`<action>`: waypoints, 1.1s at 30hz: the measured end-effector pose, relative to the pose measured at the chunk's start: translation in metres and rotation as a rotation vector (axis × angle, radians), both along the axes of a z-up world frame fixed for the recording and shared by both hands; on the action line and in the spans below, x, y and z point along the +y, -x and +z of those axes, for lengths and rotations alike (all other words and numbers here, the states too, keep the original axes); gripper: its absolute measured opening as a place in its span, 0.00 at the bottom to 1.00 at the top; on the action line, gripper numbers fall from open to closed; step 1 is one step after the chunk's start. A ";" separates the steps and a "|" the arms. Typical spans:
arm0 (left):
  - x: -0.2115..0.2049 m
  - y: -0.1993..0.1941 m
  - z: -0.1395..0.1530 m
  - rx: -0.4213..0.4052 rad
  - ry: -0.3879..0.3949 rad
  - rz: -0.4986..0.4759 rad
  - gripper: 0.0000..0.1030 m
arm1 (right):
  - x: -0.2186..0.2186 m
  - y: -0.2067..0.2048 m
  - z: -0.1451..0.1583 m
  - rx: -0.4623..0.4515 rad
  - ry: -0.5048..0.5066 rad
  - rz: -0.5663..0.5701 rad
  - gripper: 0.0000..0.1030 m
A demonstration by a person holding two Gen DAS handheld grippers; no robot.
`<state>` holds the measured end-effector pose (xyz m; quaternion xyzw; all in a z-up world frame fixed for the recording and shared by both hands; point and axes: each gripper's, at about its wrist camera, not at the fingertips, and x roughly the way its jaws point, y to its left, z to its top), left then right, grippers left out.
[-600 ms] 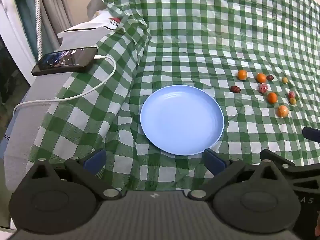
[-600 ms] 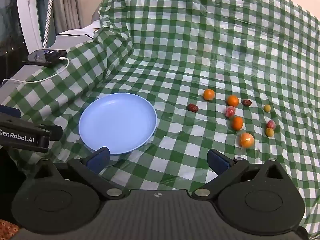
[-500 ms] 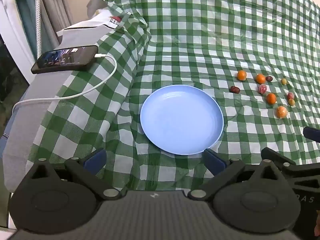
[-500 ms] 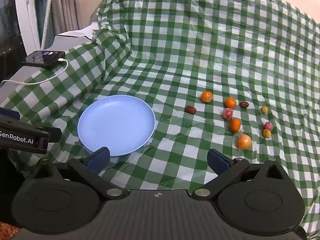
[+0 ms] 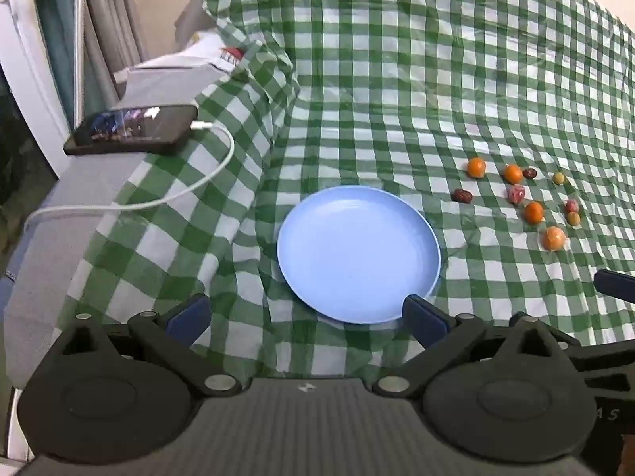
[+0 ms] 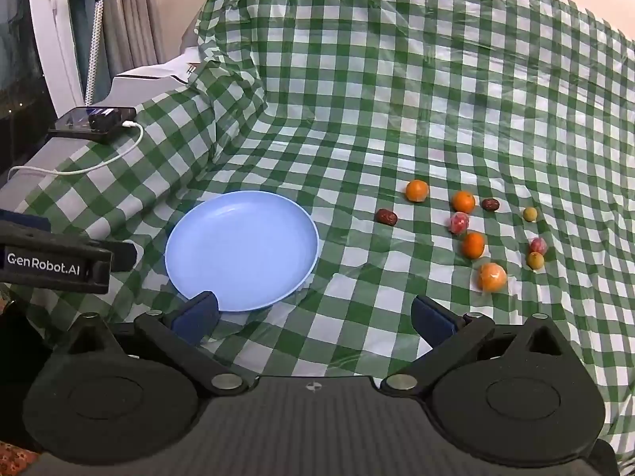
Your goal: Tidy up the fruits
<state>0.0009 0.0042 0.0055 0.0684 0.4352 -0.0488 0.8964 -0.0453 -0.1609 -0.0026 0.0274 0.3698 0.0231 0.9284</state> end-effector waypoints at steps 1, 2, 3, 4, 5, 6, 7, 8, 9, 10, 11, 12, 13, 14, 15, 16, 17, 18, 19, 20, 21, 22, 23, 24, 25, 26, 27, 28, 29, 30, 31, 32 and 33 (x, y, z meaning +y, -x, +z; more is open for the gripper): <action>0.001 -0.001 0.000 0.013 0.005 0.002 1.00 | 0.001 0.001 -0.001 -0.002 0.002 0.004 1.00; 0.002 -0.002 -0.001 0.028 0.012 -0.002 1.00 | 0.002 0.002 -0.002 -0.004 0.004 0.008 1.00; 0.002 -0.004 -0.002 0.038 0.018 0.000 1.00 | 0.002 0.003 -0.003 -0.006 0.005 0.011 1.00; 0.003 -0.004 -0.003 0.044 0.020 0.007 1.00 | 0.003 0.003 -0.003 -0.006 0.005 0.013 1.00; 0.003 -0.004 -0.003 0.042 0.018 0.012 1.00 | 0.003 0.003 -0.004 -0.005 0.004 0.017 1.00; 0.003 -0.003 -0.003 0.037 0.012 0.016 1.00 | 0.004 0.003 -0.004 -0.004 0.004 0.017 1.00; 0.003 -0.002 -0.002 0.032 0.004 0.019 1.00 | 0.005 0.002 -0.005 -0.003 0.005 0.015 1.00; 0.002 -0.002 -0.002 0.027 -0.005 0.024 1.00 | 0.004 0.004 -0.005 -0.004 0.003 0.015 1.00; 0.002 -0.002 -0.001 0.026 -0.010 0.030 1.00 | 0.003 0.004 -0.005 -0.003 0.002 0.015 1.00; 0.002 -0.002 -0.001 0.026 -0.012 0.034 1.00 | 0.004 0.004 -0.005 -0.003 0.003 0.014 1.00; 0.003 -0.002 0.000 0.027 -0.011 0.036 1.00 | 0.004 0.004 -0.005 -0.002 0.002 0.013 1.00; 0.004 -0.002 0.000 0.026 -0.012 0.041 1.00 | 0.004 0.005 -0.005 -0.002 0.001 0.013 1.00; 0.004 -0.002 0.000 0.024 -0.015 0.048 1.00 | 0.004 0.005 -0.005 -0.001 0.000 0.015 1.00; 0.004 -0.002 0.001 0.022 -0.018 0.052 1.00 | 0.005 0.004 -0.005 0.000 0.001 0.017 1.00; 0.004 -0.002 0.001 0.021 -0.024 0.055 1.00 | 0.005 0.004 -0.005 0.000 0.001 0.018 1.00; 0.004 -0.002 0.002 0.020 -0.028 0.056 1.00 | 0.005 0.005 -0.005 0.000 0.001 0.020 1.00; 0.004 -0.002 0.002 0.018 -0.029 0.057 1.00 | 0.006 0.005 -0.005 0.001 0.002 0.022 1.00; 0.004 -0.002 0.002 0.018 -0.029 0.056 1.00 | 0.007 0.005 -0.004 0.001 0.003 0.023 1.00; 0.004 -0.002 0.002 0.019 -0.030 0.056 1.00 | 0.007 0.005 -0.004 0.000 0.003 0.025 1.00; 0.003 -0.001 0.002 0.018 -0.031 0.054 1.00 | 0.007 0.004 -0.004 0.001 0.003 0.025 1.00; 0.003 0.000 0.002 0.015 -0.032 0.053 1.00 | 0.008 0.005 -0.003 0.001 0.004 0.024 1.00; 0.002 0.000 0.002 0.013 -0.034 0.051 1.00 | 0.007 0.005 -0.003 0.000 0.004 0.024 1.00; 0.002 0.001 0.002 0.012 -0.036 0.051 1.00 | 0.008 0.005 -0.003 0.001 0.004 0.024 1.00; 0.002 0.001 0.002 0.009 -0.036 0.050 1.00 | 0.008 0.005 -0.003 0.001 0.004 0.023 1.00; 0.002 0.001 0.002 0.008 -0.036 0.050 1.00 | 0.008 0.005 -0.003 -0.001 0.004 0.023 1.00; 0.002 0.002 0.002 0.007 -0.037 0.049 1.00 | 0.008 0.005 -0.003 -0.001 0.003 0.023 1.00; 0.003 0.002 0.002 0.007 -0.037 0.049 1.00 | 0.008 0.005 -0.003 -0.001 0.003 0.022 1.00; 0.003 0.002 0.002 0.008 -0.038 0.050 1.00 | 0.008 0.005 -0.003 -0.001 0.003 0.023 1.00; 0.003 0.001 0.002 0.009 -0.039 0.050 1.00 | 0.008 0.005 -0.002 -0.001 0.002 0.024 1.00; 0.004 0.002 0.002 0.011 -0.040 0.051 1.00 | 0.008 0.005 -0.002 -0.001 0.002 0.024 1.00; 0.004 0.002 0.002 0.012 -0.040 0.052 1.00 | 0.008 0.005 -0.002 -0.002 0.002 0.025 1.00; 0.005 0.002 0.002 0.012 -0.039 0.053 1.00 | 0.008 0.005 -0.002 -0.002 0.002 0.027 1.00; 0.006 0.002 0.003 0.011 -0.039 0.053 1.00 | 0.008 0.006 -0.001 -0.004 0.002 0.030 1.00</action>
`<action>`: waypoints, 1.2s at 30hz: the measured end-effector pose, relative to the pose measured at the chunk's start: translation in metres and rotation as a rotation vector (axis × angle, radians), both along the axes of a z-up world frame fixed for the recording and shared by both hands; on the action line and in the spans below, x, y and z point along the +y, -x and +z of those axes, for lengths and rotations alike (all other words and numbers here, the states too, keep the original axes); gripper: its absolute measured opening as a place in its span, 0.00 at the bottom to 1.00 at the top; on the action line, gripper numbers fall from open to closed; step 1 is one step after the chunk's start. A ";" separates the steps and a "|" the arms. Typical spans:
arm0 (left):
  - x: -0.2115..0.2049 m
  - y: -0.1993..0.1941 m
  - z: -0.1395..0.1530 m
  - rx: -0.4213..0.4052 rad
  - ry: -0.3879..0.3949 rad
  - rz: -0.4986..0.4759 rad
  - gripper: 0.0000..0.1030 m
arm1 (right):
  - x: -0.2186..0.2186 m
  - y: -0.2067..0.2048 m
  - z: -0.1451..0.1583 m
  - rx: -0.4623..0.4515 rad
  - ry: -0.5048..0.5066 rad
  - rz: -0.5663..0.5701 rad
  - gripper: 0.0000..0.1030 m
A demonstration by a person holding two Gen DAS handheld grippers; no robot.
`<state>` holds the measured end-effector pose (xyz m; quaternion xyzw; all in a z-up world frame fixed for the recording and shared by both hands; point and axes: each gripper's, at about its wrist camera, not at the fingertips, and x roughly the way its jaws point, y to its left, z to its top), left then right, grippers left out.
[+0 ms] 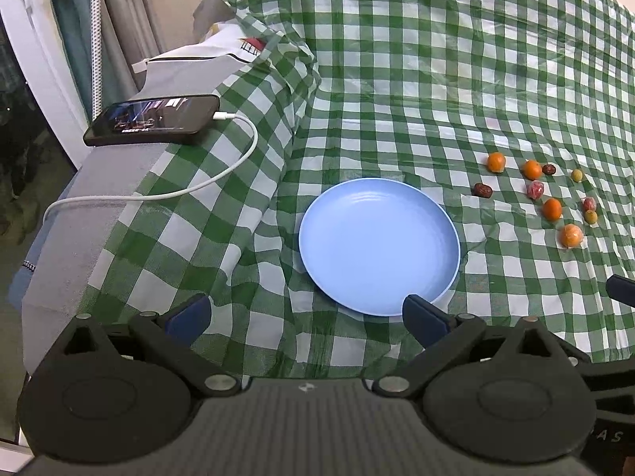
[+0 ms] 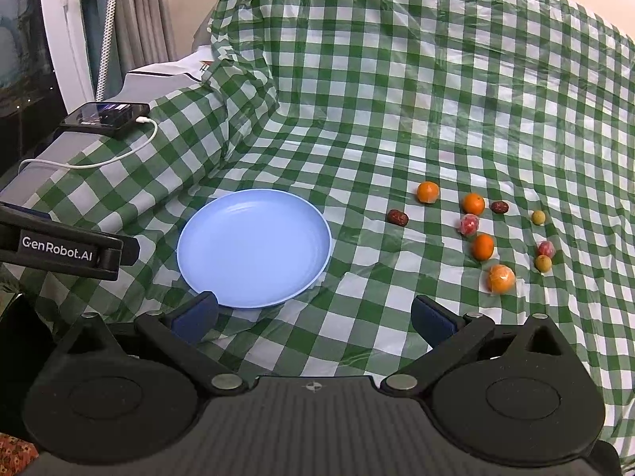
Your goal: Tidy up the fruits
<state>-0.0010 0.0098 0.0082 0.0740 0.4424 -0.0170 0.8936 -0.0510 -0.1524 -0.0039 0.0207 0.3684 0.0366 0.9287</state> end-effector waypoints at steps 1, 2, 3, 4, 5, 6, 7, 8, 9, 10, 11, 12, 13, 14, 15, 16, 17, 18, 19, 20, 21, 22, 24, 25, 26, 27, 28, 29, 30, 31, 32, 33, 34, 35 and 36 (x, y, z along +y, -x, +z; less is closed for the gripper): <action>0.000 0.001 0.001 -0.002 -0.001 0.001 1.00 | 0.000 0.000 0.001 -0.004 0.000 0.002 1.00; 0.000 0.001 0.001 -0.004 -0.001 0.001 1.00 | 0.000 0.001 0.001 -0.006 0.001 0.003 1.00; 0.001 0.001 0.001 -0.004 -0.001 0.001 1.00 | 0.000 0.001 0.001 -0.008 0.000 0.005 1.00; 0.001 0.001 0.002 -0.004 -0.001 0.001 1.00 | 0.000 0.001 0.001 -0.008 0.000 0.005 1.00; 0.000 0.002 0.002 -0.003 -0.002 0.000 1.00 | -0.001 0.001 0.001 -0.009 -0.001 0.004 1.00; 0.001 0.002 0.002 -0.004 -0.003 -0.001 1.00 | -0.001 0.001 0.001 -0.009 -0.003 0.003 1.00; 0.000 0.002 0.002 -0.004 -0.005 -0.002 1.00 | -0.002 0.001 0.001 -0.009 -0.004 0.002 1.00; 0.000 0.002 0.003 -0.005 -0.005 -0.003 1.00 | -0.002 0.002 0.001 -0.009 -0.004 0.002 1.00; 0.000 0.002 0.003 -0.007 -0.006 -0.004 1.00 | -0.002 0.002 0.001 -0.010 -0.004 0.003 1.00; 0.000 0.003 0.004 -0.008 -0.006 -0.004 1.00 | -0.002 0.002 0.001 -0.010 -0.004 0.003 1.00; 0.000 0.003 0.004 -0.009 -0.007 -0.004 1.00 | -0.002 0.002 0.001 -0.011 -0.004 0.003 1.00; 0.000 0.003 0.004 -0.010 -0.007 -0.006 1.00 | -0.002 0.002 0.002 -0.012 -0.005 0.003 1.00; 0.000 0.003 0.004 -0.010 -0.009 -0.007 1.00 | -0.003 0.002 0.002 -0.012 -0.005 0.004 1.00; 0.000 0.004 0.004 -0.010 -0.010 -0.008 1.00 | -0.003 0.002 0.002 -0.013 -0.006 0.003 1.00; 0.000 0.004 0.004 -0.010 -0.010 -0.009 1.00 | -0.002 0.002 0.002 -0.012 -0.006 0.003 1.00; 0.000 0.004 0.004 -0.011 -0.011 -0.010 1.00 | -0.003 0.002 0.002 -0.012 -0.007 0.005 1.00; 0.000 0.004 0.004 -0.011 -0.012 -0.011 1.00 | -0.002 0.002 0.002 -0.013 -0.006 0.004 1.00; 0.000 0.003 0.005 -0.010 -0.012 -0.011 1.00 | -0.002 0.002 0.002 -0.013 -0.006 0.003 1.00; 0.001 0.003 0.005 -0.011 -0.012 -0.011 1.00 | -0.002 0.002 0.002 -0.014 -0.005 0.004 1.00; 0.001 0.003 0.005 -0.011 -0.012 -0.011 1.00 | -0.002 0.003 0.002 -0.015 -0.005 0.004 1.00; 0.001 0.003 0.005 -0.011 -0.011 -0.011 1.00 | -0.002 0.003 0.002 -0.015 -0.005 0.004 1.00; 0.001 0.003 0.005 -0.011 -0.011 -0.012 1.00 | -0.002 0.003 0.002 -0.015 -0.006 0.004 1.00; 0.001 0.003 0.005 -0.011 -0.011 -0.011 1.00 | -0.002 0.003 0.003 -0.014 -0.006 0.003 1.00; 0.001 0.003 0.005 -0.011 -0.011 -0.012 1.00 | -0.002 0.003 0.003 -0.015 -0.006 0.003 1.00; 0.001 0.003 0.005 -0.012 -0.012 -0.012 1.00 | -0.001 0.003 0.003 -0.015 -0.005 0.004 1.00; 0.001 0.003 0.005 -0.013 -0.012 -0.012 1.00 | -0.001 0.003 0.003 -0.015 -0.005 0.004 1.00; 0.001 0.003 0.005 -0.014 -0.012 -0.012 1.00 | -0.001 0.003 0.004 -0.016 -0.005 0.004 1.00; 0.002 0.003 0.006 -0.014 -0.012 -0.012 1.00 | -0.001 0.003 0.003 -0.016 -0.006 0.003 1.00; 0.002 0.003 0.006 -0.014 -0.013 -0.012 1.00 | -0.001 0.003 0.003 -0.015 -0.006 0.003 1.00; 0.002 0.003 0.007 -0.014 -0.012 -0.012 1.00 | -0.001 0.003 0.004 -0.016 -0.006 0.004 1.00; 0.002 0.003 0.006 -0.014 -0.013 -0.012 1.00 | 0.000 0.003 0.005 -0.017 -0.005 0.005 1.00; 0.002 0.003 0.006 -0.014 -0.013 -0.012 1.00 | 0.000 0.003 0.005 -0.017 -0.006 0.005 1.00; 0.002 0.003 0.007 -0.014 -0.014 -0.012 1.00 | 0.000 0.003 0.005 -0.017 -0.007 0.005 1.00; 0.003 0.003 0.007 -0.014 -0.014 -0.012 1.00 | 0.000 0.003 0.006 -0.018 -0.008 0.005 1.00; 0.002 0.003 0.007 -0.014 -0.014 -0.013 1.00 | 0.001 0.004 0.006 -0.019 -0.009 0.006 1.00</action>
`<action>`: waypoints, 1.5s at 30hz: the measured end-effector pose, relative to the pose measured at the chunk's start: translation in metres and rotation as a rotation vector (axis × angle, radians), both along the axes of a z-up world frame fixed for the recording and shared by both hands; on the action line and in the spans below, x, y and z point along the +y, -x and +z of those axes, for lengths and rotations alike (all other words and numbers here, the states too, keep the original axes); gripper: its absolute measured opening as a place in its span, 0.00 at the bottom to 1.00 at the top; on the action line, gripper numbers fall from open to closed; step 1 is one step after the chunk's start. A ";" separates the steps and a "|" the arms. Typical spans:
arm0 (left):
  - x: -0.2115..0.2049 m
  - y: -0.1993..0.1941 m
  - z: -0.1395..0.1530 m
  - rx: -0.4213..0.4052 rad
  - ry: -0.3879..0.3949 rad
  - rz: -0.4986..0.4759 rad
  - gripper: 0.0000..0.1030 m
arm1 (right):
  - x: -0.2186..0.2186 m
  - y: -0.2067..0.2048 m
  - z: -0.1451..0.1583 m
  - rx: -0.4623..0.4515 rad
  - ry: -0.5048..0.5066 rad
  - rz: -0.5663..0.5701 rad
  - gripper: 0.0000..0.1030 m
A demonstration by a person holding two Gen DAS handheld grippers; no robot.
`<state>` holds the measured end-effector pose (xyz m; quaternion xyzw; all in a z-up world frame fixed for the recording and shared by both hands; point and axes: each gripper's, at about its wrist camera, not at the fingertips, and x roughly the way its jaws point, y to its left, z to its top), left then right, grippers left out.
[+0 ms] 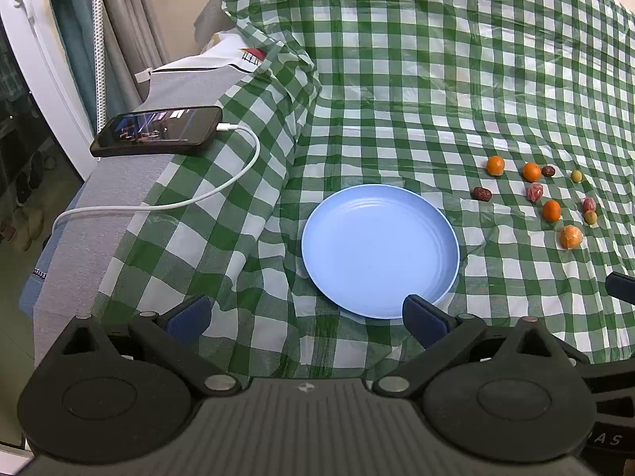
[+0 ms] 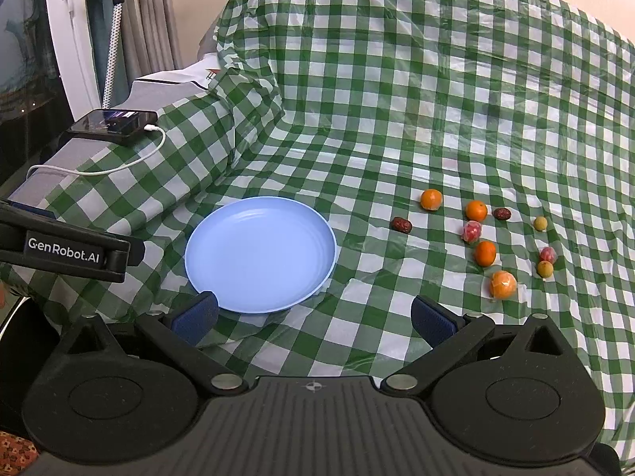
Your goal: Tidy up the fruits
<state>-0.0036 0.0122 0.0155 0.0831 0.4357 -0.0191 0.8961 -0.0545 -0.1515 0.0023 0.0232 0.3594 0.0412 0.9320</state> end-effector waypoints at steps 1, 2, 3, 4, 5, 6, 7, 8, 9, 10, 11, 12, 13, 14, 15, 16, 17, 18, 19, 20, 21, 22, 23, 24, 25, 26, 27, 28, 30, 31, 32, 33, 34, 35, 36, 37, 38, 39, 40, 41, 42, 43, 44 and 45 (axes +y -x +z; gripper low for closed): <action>0.000 0.000 0.000 0.000 0.000 0.000 1.00 | 0.001 0.000 0.001 -0.001 0.000 0.000 1.00; 0.000 0.000 0.000 0.000 0.001 0.000 1.00 | 0.001 0.001 0.002 -0.003 -0.001 0.001 1.00; 0.000 0.000 0.001 -0.001 0.001 0.000 1.00 | 0.001 0.001 0.002 -0.003 -0.001 0.002 1.00; 0.001 0.000 0.001 -0.002 0.002 0.000 1.00 | 0.000 0.001 0.002 -0.004 -0.002 0.002 1.00; 0.001 0.001 0.002 -0.002 0.002 -0.001 1.00 | 0.000 0.002 0.002 -0.006 -0.002 0.003 1.00; 0.000 0.001 0.001 -0.002 0.001 0.000 1.00 | 0.000 0.002 0.003 -0.008 -0.003 0.003 1.00; 0.001 0.001 0.002 -0.004 0.000 0.001 1.00 | 0.000 0.003 0.003 -0.010 -0.003 0.005 1.00; 0.001 0.001 0.003 -0.006 -0.001 0.001 1.00 | 0.000 0.003 0.003 -0.012 -0.005 0.006 1.00; 0.001 0.002 0.005 -0.009 -0.002 -0.001 1.00 | 0.000 0.003 0.003 -0.015 -0.008 0.007 1.00; 0.002 0.002 0.007 -0.016 -0.006 -0.005 1.00 | 0.000 0.004 0.004 -0.020 -0.014 0.008 1.00; 0.002 0.003 0.009 -0.026 -0.009 -0.004 1.00 | -0.001 0.006 0.006 -0.028 -0.022 0.012 1.00; 0.003 0.004 0.011 -0.036 -0.012 0.000 1.00 | 0.000 0.006 0.008 -0.035 -0.024 0.016 1.00; 0.005 0.004 0.013 -0.042 -0.012 0.004 1.00 | 0.001 0.007 0.010 -0.045 -0.021 0.023 1.00; 0.006 0.005 0.014 -0.045 -0.009 0.008 1.00 | 0.000 0.009 0.012 -0.057 -0.019 0.028 1.00; 0.007 0.006 0.015 -0.046 -0.008 0.012 1.00 | 0.001 0.010 0.013 -0.066 -0.018 0.031 1.00; 0.008 0.007 0.016 -0.048 -0.007 0.015 1.00 | 0.000 0.011 0.014 -0.069 -0.018 0.033 1.00; 0.009 0.008 0.015 -0.047 -0.007 0.016 1.00 | 0.000 0.011 0.014 -0.070 -0.019 0.035 1.00; 0.009 0.008 0.015 -0.044 -0.008 0.015 1.00 | 0.000 0.011 0.015 -0.072 -0.020 0.034 1.00; 0.008 0.009 0.014 -0.041 -0.009 0.011 1.00 | -0.001 0.012 0.015 -0.078 -0.022 0.029 1.00; 0.008 0.009 0.014 -0.040 -0.010 0.007 1.00 | -0.003 0.013 0.016 -0.090 -0.026 0.019 1.00; 0.007 0.010 0.014 -0.039 -0.011 0.003 1.00 | -0.006 0.015 0.017 -0.109 -0.030 0.005 1.00; 0.007 0.010 0.013 -0.038 -0.011 0.001 1.00 | -0.009 0.017 0.019 -0.139 -0.034 -0.015 1.00; 0.006 0.009 0.013 -0.039 -0.007 -0.002 1.00 | -0.013 0.020 0.021 -0.176 -0.036 -0.038 1.00; 0.006 0.009 0.013 -0.040 0.000 -0.004 1.00 | -0.017 0.023 0.022 -0.215 -0.038 -0.061 1.00; 0.005 0.008 0.012 -0.041 0.007 -0.005 1.00 | -0.021 0.026 0.023 -0.266 -0.040 -0.082 1.00; 0.003 0.007 0.011 -0.039 0.011 -0.006 1.00 | -0.026 0.029 0.022 -0.309 -0.038 -0.095 1.00; 0.002 0.006 0.010 -0.035 0.015 -0.009 1.00 | -0.029 0.030 0.021 -0.336 -0.031 -0.101 1.00; 0.000 0.004 0.009 -0.033 0.017 -0.011 1.00 | -0.032 0.029 0.019 -0.347 -0.022 -0.102 1.00; -0.004 0.001 0.006 -0.025 0.018 -0.008 1.00 | -0.039 0.025 0.013 -0.337 -0.019 -0.098 1.00; -0.006 -0.001 0.004 -0.020 0.019 -0.009 1.00 | -0.043 0.022 0.010 -0.327 -0.023 -0.105 1.00; -0.009 -0.004 0.003 -0.015 0.019 -0.011 1.00 | -0.049 0.019 0.006 -0.312 -0.034 -0.119 1.00; -0.012 -0.006 0.001 -0.010 0.017 -0.013 1.00 | -0.054 0.016 0.002 -0.298 -0.045 -0.133 1.00; -0.015 -0.009 0.000 -0.008 0.014 -0.018 1.00 | -0.060 0.015 -0.002 -0.284 -0.057 -0.152 1.00; -0.019 -0.012 -0.002 -0.006 0.010 -0.026 1.00 | -0.067 0.012 -0.009 -0.267 -0.067 -0.180 1.00; -0.023 -0.016 -0.003 -0.004 0.007 -0.038 1.00 | -0.074 0.010 -0.015 -0.253 -0.070 -0.207 1.00; -0.029 -0.020 -0.006 0.001 0.004 -0.051 1.00 | -0.081 0.007 -0.022 -0.234 -0.067 -0.233 1.00; -0.035 -0.025 -0.008 0.008 0.002 -0.063 1.00 | -0.089 0.003 -0.029 -0.217 -0.061 -0.260 1.00; -0.042 -0.030 -0.011 0.017 0.003 -0.075 1.00 | -0.097 -0.001 -0.036 -0.201 -0.055 -0.290 1.00; -0.049 -0.036 -0.014 0.028 0.005 -0.085 1.00 | -0.105 -0.006 -0.044 -0.186 -0.047 -0.320 1.00; -0.058 -0.041 -0.017 0.034 0.007 -0.095 1.00 | -0.113 -0.010 -0.051 -0.176 -0.040 -0.343 1.00; -0.066 -0.046 -0.020 0.034 0.008 -0.107 1.00 | -0.121 -0.012 -0.057 -0.168 -0.036 -0.365 1.00; -0.076 -0.052 -0.024 0.038 0.006 -0.120 1.00 | -0.131 -0.015 -0.064 -0.160 -0.031 -0.389 1.00; -0.084 -0.057 -0.027 0.047 0.007 -0.134 1.00 | -0.139 -0.017 -0.070 -0.152 -0.025 -0.407 1.00; -0.094 -0.063 -0.031 0.057 0.010 -0.151 1.00 | -0.146 -0.022 -0.077 -0.140 -0.021 -0.419 0.99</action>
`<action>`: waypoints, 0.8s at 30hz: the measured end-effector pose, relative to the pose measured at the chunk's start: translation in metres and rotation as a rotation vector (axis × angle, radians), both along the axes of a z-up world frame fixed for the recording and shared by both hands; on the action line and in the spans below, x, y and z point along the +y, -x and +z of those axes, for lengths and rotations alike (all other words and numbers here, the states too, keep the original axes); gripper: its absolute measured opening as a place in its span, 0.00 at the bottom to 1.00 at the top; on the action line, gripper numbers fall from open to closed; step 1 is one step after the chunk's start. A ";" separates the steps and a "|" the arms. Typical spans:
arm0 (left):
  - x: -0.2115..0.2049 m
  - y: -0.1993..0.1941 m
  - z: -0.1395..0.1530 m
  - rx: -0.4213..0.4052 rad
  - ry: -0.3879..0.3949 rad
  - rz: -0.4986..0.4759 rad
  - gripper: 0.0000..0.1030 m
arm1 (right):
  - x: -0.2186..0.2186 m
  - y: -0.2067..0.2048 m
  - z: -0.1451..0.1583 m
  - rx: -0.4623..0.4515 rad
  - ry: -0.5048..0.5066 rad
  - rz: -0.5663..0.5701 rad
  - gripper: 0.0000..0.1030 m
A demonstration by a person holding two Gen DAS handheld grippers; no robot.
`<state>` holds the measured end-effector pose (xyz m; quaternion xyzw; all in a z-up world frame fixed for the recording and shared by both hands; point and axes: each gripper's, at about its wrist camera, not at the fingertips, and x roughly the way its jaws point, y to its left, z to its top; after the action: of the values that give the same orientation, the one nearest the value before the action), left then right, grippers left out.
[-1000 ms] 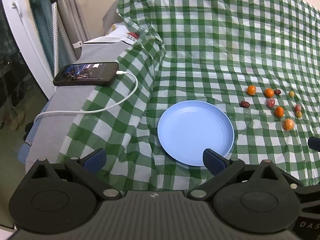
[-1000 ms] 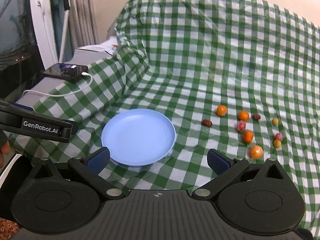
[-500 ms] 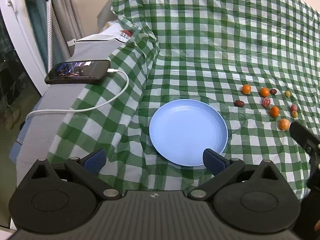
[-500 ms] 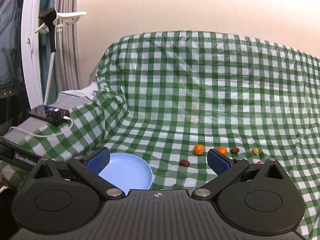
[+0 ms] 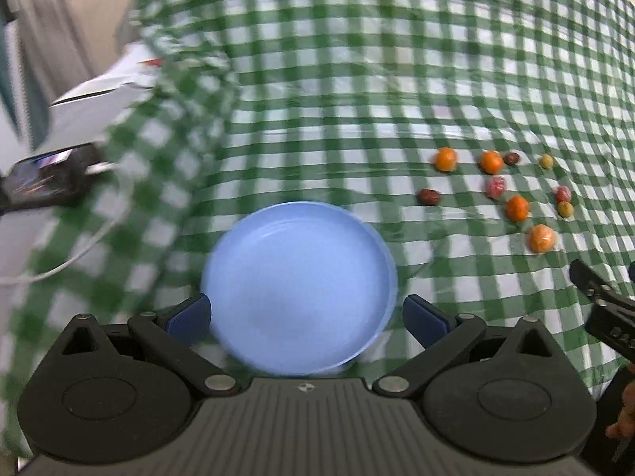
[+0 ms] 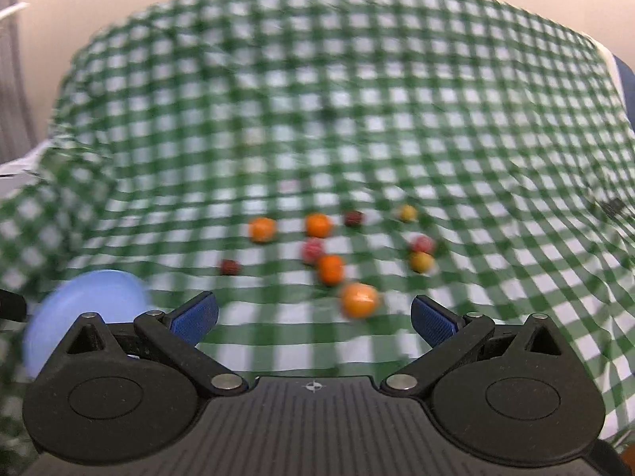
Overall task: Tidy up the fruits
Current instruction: 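Grasp a red fruit with the left tool while the right tool grasps an orange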
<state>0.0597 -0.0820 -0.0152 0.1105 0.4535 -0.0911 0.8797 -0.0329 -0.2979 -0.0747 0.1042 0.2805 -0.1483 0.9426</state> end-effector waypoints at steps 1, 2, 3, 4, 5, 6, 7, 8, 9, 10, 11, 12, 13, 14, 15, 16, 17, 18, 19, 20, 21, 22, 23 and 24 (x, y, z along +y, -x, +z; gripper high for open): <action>-0.010 -0.006 -0.003 0.005 0.003 -0.011 1.00 | -0.007 -0.005 -0.007 0.010 -0.001 -0.009 0.99; -0.020 -0.012 -0.007 0.002 0.004 -0.019 1.00 | -0.015 -0.009 -0.014 0.014 -0.005 -0.006 0.99; -0.029 -0.018 -0.010 -0.003 0.004 -0.028 1.00 | -0.022 -0.014 -0.020 0.018 -0.009 -0.001 0.99; -0.039 -0.024 -0.013 -0.003 0.004 -0.039 1.00 | -0.027 -0.020 -0.027 0.028 -0.011 0.001 0.97; -0.049 -0.032 -0.018 0.002 0.007 -0.051 1.00 | -0.034 -0.026 -0.036 0.038 -0.014 0.006 0.93; -0.058 -0.039 -0.021 0.009 0.008 -0.060 1.00 | -0.039 -0.033 -0.043 0.049 -0.014 0.008 0.86; -0.069 -0.049 -0.027 0.021 0.007 -0.064 1.00 | -0.044 -0.041 -0.052 0.062 -0.018 0.010 0.83; -0.079 -0.058 -0.031 0.030 0.005 -0.064 1.00 | -0.047 -0.049 -0.059 0.071 -0.026 0.009 0.78; -0.088 -0.066 -0.035 0.037 0.004 -0.068 1.00 | -0.051 -0.055 -0.066 0.074 -0.035 0.004 0.70; -0.098 -0.076 -0.040 0.043 0.002 -0.078 1.00 | -0.055 -0.061 -0.074 0.079 -0.044 0.000 0.67; -0.109 -0.084 -0.044 0.044 -0.001 -0.091 1.00 | -0.058 -0.069 -0.081 0.086 -0.051 -0.004 0.65; -0.118 -0.092 -0.047 0.043 -0.004 -0.106 1.00 | -0.061 -0.075 -0.089 0.092 -0.055 -0.007 0.64; -0.129 -0.100 -0.052 0.040 -0.010 -0.125 1.00 | -0.063 -0.080 -0.094 0.098 -0.055 -0.008 0.64; -0.140 -0.106 -0.057 0.039 -0.019 -0.144 1.00 | -0.065 -0.084 -0.102 0.106 -0.050 -0.005 0.64; -0.149 -0.112 -0.062 0.042 -0.026 -0.161 1.00 | -0.066 -0.086 -0.107 0.106 -0.052 0.007 0.64; -0.159 -0.117 -0.068 0.050 -0.029 -0.182 1.00 | -0.066 -0.088 -0.112 0.105 -0.055 0.021 0.64; -0.168 -0.121 -0.073 0.058 -0.027 -0.200 1.00 | -0.065 -0.089 -0.117 0.115 -0.044 0.030 0.64; -0.178 -0.126 -0.078 0.069 -0.026 -0.215 1.00 | -0.061 -0.091 -0.121 0.131 -0.014 0.042 0.63; -0.186 -0.129 -0.083 0.076 -0.027 -0.221 1.00 | -0.057 -0.092 -0.124 0.126 0.026 0.060 0.63; -0.196 -0.132 -0.088 0.085 -0.024 -0.229 1.00 | -0.055 -0.095 -0.123 0.119 0.047 0.077 0.60; -0.203 -0.135 -0.092 0.092 -0.020 -0.234 1.00 | -0.054 -0.095 -0.125 0.110 0.048 0.090 0.56; -0.211 -0.137 -0.097 0.100 -0.017 -0.239 1.00 | -0.054 -0.095 -0.125 0.100 0.034 0.090 0.54; -0.218 -0.142 -0.100 0.106 -0.018 -0.244 1.00 | -0.055 -0.095 -0.126 0.092 0.031 0.088 0.47; -0.225 -0.143 -0.104 0.109 -0.017 -0.249 1.00 | -0.055 -0.095 -0.127 0.082 0.037 0.094 0.39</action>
<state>0.2026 -0.3074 -0.1190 0.1684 0.4840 -0.2016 0.8347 0.0625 -0.3524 -0.2013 0.0670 0.3208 -0.1133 0.9380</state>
